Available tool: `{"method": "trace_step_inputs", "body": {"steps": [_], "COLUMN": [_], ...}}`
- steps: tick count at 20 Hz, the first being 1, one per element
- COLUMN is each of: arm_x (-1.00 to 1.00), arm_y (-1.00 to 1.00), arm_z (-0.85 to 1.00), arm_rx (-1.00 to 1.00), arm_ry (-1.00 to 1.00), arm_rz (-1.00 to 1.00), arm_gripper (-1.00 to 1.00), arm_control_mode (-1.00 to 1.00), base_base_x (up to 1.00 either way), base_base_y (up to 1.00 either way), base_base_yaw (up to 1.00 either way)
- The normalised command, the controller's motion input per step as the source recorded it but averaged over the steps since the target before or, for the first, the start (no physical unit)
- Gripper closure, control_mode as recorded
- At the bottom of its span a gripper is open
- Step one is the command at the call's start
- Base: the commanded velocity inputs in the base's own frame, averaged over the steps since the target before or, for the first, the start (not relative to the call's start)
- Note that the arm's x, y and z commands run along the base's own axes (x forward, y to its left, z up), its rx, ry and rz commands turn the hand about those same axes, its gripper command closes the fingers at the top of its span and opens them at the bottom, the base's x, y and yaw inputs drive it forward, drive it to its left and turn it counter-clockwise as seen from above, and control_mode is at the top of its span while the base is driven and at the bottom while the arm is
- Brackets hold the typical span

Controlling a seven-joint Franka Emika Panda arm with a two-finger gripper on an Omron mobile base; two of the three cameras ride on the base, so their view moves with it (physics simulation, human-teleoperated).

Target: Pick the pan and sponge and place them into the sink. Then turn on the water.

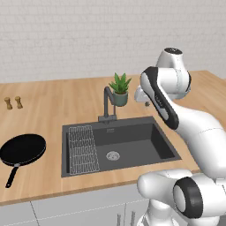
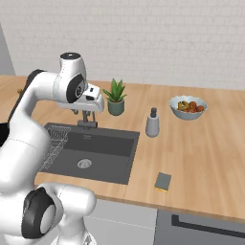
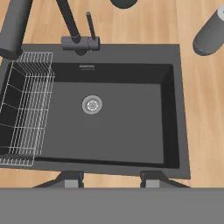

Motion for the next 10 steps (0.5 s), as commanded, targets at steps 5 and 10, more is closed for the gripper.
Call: {"method": "trace_step_inputs", "body": {"steps": [5,10], "arm_x": [-0.2,-0.4], "arm_y": [0.18,0.62], "arm_z": [-0.03,-0.12], "arm_rx": [-0.02,-0.08], "arm_ry": [-0.01,-0.04], "arm_rz": [0.0,-0.01], "arm_gripper": [-1.0,-1.0], "arm_control_mode": [-1.0,-1.0], "base_base_x": [0.0,0.0], "base_base_y": [0.0,0.0], "base_base_yaw": [0.0,0.0]}}
